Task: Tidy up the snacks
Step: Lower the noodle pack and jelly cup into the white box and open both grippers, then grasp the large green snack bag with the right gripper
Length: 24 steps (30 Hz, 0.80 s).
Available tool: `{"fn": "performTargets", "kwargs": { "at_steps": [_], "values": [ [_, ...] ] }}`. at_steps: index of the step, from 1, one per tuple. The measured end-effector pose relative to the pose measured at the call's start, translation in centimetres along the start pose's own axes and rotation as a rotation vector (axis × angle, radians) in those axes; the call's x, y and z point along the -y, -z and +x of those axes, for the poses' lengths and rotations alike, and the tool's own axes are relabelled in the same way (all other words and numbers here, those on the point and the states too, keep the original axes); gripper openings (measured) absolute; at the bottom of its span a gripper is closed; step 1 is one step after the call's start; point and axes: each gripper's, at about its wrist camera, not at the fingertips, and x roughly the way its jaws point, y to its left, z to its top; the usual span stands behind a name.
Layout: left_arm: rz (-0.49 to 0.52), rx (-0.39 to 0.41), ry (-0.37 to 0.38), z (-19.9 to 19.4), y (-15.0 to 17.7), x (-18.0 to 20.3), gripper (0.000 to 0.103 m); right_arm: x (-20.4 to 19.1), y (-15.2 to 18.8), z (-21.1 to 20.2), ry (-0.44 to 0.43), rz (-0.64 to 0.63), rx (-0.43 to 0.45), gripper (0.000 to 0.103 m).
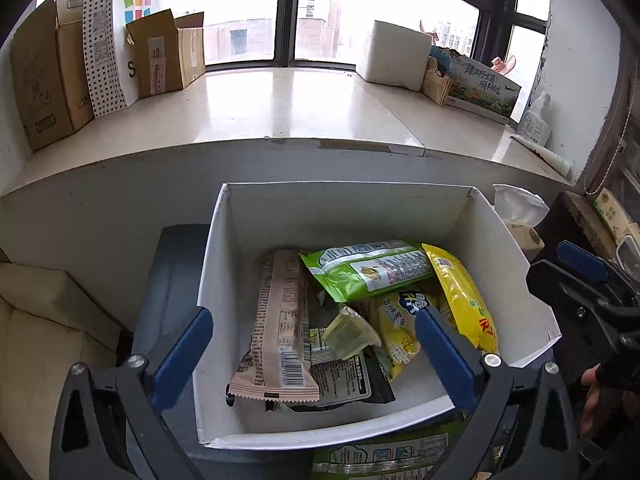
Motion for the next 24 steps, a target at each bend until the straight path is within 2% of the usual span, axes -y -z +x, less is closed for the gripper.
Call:
{"fn": "performTargets", "kwargs": {
  "at_steps": [2,6,12,17,19,24],
  "values": [
    [0.004,0.006,-0.005,-0.3,0.2,-0.1,0.103,-0.1,0.0,-0.2,0.007,0.0,-0.011,0.103],
    [0.006,0.011,-0.003,-1.1,0.6,-0.1,0.103,-0.5,0.1,-1.7,0.039,-0.019,0.03,0.103],
    [0.023,0.052,0.027,-5.0,2.6,0.5,0.103,-1.3,1.4,-5.9,-0.023,-0.02,0.084,0.103],
    [0.057,0.081,0.077,-9.8,6.4,1.6,0.103,-1.8,5.1,-10.6,-0.095,-0.033,0.132,0.103],
    [0.069,0.098,0.063,-11.6,8.5,2.1,0.103,-1.9,7.0,-12.0,-0.126,-0.031,0.127,0.103],
    [0.055,0.088,0.138,-14.9,13.7,2.9,0.103,-2.6,12.3,-14.8,-0.148,-0.057,0.11,0.103]
  ]
}}
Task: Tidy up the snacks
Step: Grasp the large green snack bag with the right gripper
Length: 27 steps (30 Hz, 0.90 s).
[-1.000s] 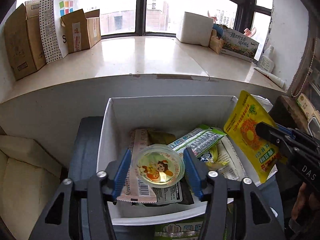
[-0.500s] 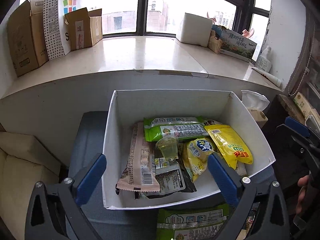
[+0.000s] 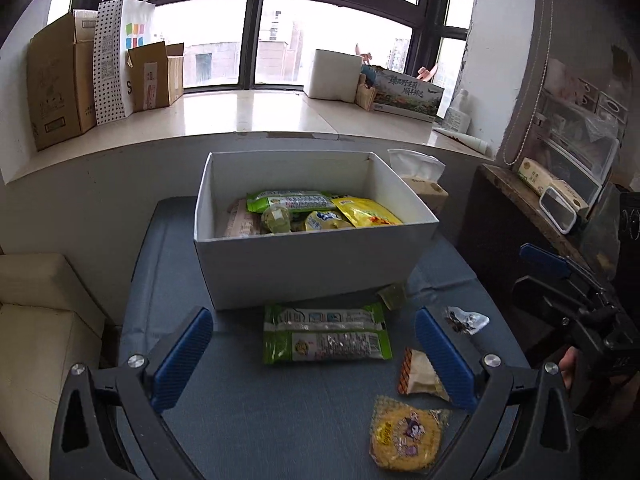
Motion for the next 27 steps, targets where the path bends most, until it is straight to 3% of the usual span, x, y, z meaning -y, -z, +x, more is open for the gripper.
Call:
{"fn": "performTargets", "kwargs": {
  "at_steps": [7,14,17,23,27],
  "values": [
    [0.002,-0.037,-0.014,-1.9,5.0,1.2,0.103,-2.6,5.2,-0.7,0.009,-0.064,-0.087,0.103],
    [-0.014,-0.052,-0.028,-2.6,6.3,0.0,0.103,-4.5,6.0,2.0,0.004,-0.18,-0.161,0.103],
    [-0.035,-0.057,-0.036,-2.8,6.6,-1.0,0.103,-4.7,5.1,4.7,-0.043,-0.253,-0.217,0.103],
    [-0.066,-0.068,-0.043,-2.9,7.5,-2.4,0.103,-4.5,3.0,11.8,-0.228,-0.412,-0.348,0.103],
    [-0.072,-0.069,-0.041,-2.9,7.8,-2.7,0.103,-4.9,3.3,16.5,-0.181,-0.543,-0.461,0.103]
  ]
}}
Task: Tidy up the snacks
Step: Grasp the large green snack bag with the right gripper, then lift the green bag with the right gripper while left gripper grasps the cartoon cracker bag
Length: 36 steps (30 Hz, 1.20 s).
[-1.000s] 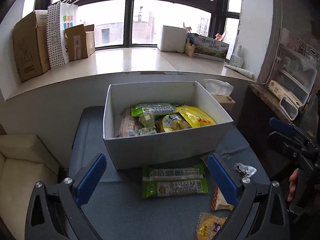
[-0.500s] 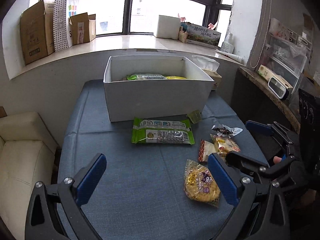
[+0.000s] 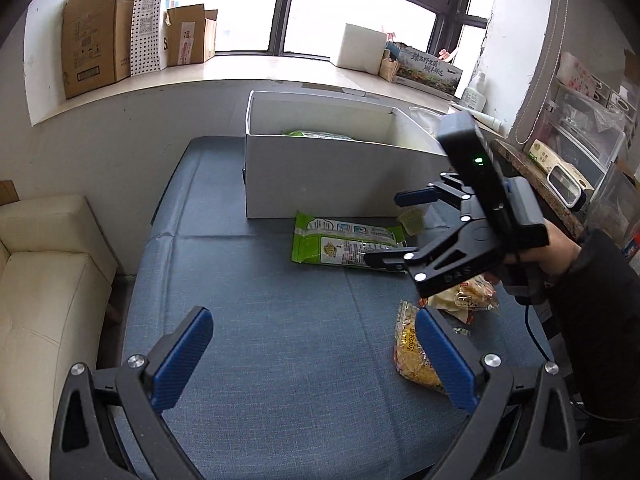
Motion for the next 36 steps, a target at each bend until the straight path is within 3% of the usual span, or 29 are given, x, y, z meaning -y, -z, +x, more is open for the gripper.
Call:
{"fn": "performTargets", "kwargs": {
  "at_steps": [7,11,15,19,21,22,25,28,30,36],
  "values": [
    [0.004,-0.003,0.003,0.0,0.1,-0.2,0.103,-0.4,-0.5,4.3,-0.057,-0.049,-0.098,0.103],
    [-0.004,-0.005,-0.001,-0.1,0.1,-0.4,0.103,-1.1,-0.3,5.8,-0.027,-0.098,-0.142,0.103],
    [-0.005,-0.01,-0.004,0.0,0.2,-0.5,0.103,0.2,0.0,6.5,-0.082,-0.044,-0.176,0.103],
    [-0.001,-0.023,-0.007,0.3,0.4,-0.4,0.103,0.2,0.0,6.4,-0.074,-0.039,-0.204,0.103],
    [-0.001,-0.027,-0.013,0.5,0.5,-0.3,0.103,-0.1,-0.3,6.0,-0.085,-0.057,-0.205,0.09],
    [-0.001,-0.03,-0.012,0.5,0.5,-0.3,0.103,-0.3,-0.8,5.8,-0.086,-0.06,-0.188,0.07],
    [0.007,-0.036,-0.012,0.8,0.7,-0.1,0.103,-0.7,-0.8,5.1,-0.048,-0.048,-0.2,0.069],
    [0.028,-0.046,-0.013,1.2,1.0,0.4,0.103,-0.8,-0.7,3.8,0.016,0.027,-0.158,0.069],
    [0.049,-0.056,0.001,1.5,1.1,1.0,0.103,-0.4,-0.6,1.4,-0.004,0.124,-0.076,0.069],
    [0.162,-0.104,0.053,3.5,2.0,4.5,0.103,-0.6,2.0,-9.4,0.06,0.35,0.167,0.069]
  ]
}}
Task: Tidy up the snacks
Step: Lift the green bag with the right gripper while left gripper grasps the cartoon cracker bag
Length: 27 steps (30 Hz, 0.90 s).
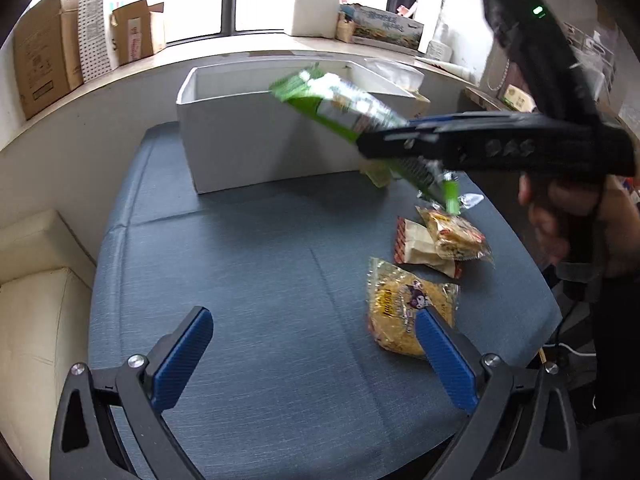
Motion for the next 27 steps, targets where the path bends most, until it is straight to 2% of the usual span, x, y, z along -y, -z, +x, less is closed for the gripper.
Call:
{"fn": "performTargets", "kwargs": {
  "at_steps": [3,7,11,13,18,22,27],
  "values": [
    [0.067,-0.036,0.031,1.7,0.0,2.7,0.103,0.9,1.9,-5.1,0.023,0.064,0.076,0.069],
    [0.147,-0.074,0.057,4.0,-0.1,6.4,0.103,1.7,4.8,-9.9,0.112,0.142,0.14,0.069],
    [0.214,-0.113,0.044,6.7,0.0,9.1,0.103,4.2,8.2,-11.6,0.121,0.249,0.16,0.069],
    [0.23,-0.141,0.006,8.1,0.2,9.6,0.103,5.3,9.8,-12.3,0.147,0.301,0.158,0.069],
    [0.209,-0.187,0.004,10.0,0.7,9.5,0.102,7.2,12.7,-13.1,0.137,0.391,0.161,0.069],
    [0.192,-0.167,0.012,9.7,0.6,8.9,0.088,7.6,13.3,-13.0,0.14,0.404,0.161,0.069],
    [0.157,-0.145,0.029,8.7,0.5,8.0,0.085,7.4,13.1,-12.4,0.128,0.387,0.157,0.069]
  ]
}}
